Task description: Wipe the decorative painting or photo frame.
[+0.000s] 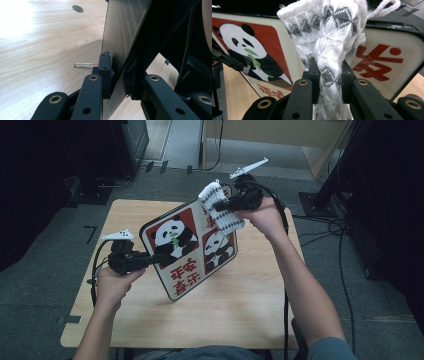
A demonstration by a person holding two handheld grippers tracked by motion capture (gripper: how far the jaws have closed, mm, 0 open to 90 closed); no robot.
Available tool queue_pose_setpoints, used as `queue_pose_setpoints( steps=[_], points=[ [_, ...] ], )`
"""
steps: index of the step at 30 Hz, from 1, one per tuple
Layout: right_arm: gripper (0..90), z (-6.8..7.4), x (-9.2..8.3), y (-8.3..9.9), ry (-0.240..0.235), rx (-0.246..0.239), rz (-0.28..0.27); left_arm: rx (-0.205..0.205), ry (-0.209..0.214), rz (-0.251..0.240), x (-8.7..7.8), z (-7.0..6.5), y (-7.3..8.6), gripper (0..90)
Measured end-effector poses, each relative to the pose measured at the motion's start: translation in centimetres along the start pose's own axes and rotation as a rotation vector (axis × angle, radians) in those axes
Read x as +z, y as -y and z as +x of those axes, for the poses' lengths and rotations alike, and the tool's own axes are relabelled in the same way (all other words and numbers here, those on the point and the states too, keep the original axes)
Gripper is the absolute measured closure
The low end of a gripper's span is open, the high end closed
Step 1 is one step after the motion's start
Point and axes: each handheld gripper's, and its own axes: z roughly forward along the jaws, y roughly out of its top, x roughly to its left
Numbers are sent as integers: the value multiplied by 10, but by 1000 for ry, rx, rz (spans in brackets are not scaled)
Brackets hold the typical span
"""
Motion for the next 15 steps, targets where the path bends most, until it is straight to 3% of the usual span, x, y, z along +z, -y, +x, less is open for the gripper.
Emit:
queue_pose_setpoints(
  steps=[15],
  points=[
    [783, -5, 12, 25, -3, 12, 13, 12, 10, -10, 0, 2, 1, 773]
  ],
)
